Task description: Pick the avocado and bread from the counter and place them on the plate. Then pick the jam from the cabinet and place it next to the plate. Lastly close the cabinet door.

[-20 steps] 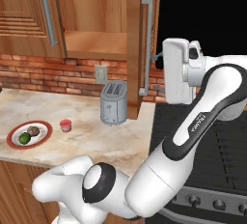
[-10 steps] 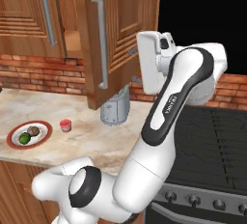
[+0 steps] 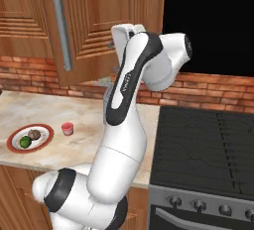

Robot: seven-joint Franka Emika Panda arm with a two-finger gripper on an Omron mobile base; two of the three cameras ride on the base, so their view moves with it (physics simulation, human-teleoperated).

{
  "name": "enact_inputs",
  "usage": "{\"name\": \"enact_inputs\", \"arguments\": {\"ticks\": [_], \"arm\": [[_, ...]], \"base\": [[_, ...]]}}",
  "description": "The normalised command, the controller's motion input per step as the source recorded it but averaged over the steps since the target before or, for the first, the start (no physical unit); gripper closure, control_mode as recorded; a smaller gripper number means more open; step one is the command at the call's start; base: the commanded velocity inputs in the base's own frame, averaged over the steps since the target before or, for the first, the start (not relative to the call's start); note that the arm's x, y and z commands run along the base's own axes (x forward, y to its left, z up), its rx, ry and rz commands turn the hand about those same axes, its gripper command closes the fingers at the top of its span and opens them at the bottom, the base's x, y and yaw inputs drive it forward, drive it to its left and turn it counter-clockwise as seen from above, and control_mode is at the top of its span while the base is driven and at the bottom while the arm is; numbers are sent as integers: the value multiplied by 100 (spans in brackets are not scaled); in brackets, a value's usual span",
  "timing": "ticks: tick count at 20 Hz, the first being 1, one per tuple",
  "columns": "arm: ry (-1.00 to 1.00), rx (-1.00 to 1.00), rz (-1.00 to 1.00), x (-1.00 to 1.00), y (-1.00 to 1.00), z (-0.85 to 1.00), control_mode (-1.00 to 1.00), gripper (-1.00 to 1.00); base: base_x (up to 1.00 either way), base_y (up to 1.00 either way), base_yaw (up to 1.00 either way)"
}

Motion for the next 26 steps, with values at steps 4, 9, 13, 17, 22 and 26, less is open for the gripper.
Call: {"name": "enact_inputs", "arguments": {"ticks": [4, 9, 13, 17, 22, 26], "arm": [[-10, -12, -26, 100, 79, 0, -100, -100], [-10, -16, -34, 100, 71, 0, -100, -100], [-11, -18, -40, 90, 59, -10, -100, -100], [-8, -16, -39, 92, 47, -25, -100, -100], [-5, -14, -38, 92, 38, -27, -100, -100], [-13, -14, -36, 72, 19, -41, -100, -100]], "base": [[0, 0, 0], [0, 0, 0], [0, 0, 0], [0, 0, 0], [0, 0, 0], [0, 0, 0]]}}
